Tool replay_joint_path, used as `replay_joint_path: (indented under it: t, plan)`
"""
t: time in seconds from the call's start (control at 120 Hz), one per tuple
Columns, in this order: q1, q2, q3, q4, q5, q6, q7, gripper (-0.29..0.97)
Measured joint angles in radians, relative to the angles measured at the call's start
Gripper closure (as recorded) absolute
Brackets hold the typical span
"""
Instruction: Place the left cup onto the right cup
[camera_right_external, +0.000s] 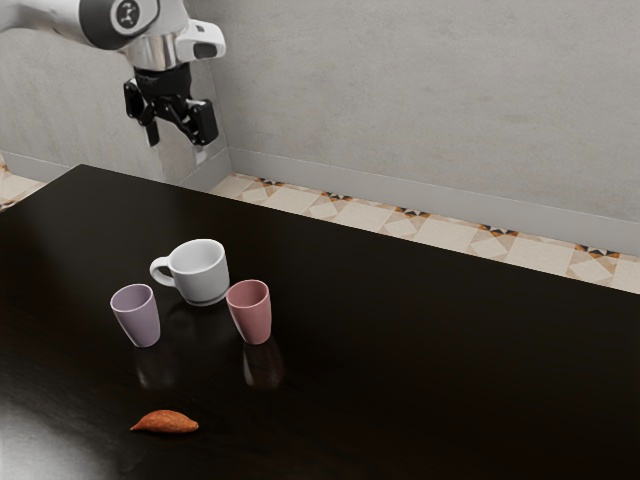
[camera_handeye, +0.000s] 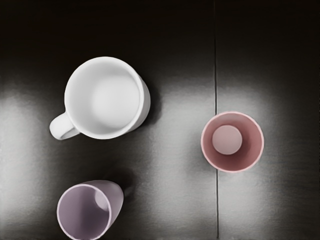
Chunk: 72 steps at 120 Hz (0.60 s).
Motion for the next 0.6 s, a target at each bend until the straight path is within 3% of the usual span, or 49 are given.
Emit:
replay_joint_path:
  t: [0.208, 0.6]
  plan:
    - [-0.002, -0.019, 0.001, -0.045, -0.003, -0.012, -0.004, 0.0]
    - [-0.039, -0.073, 0.089, -0.359, -0.013, 0.144, -0.072, 0.0]
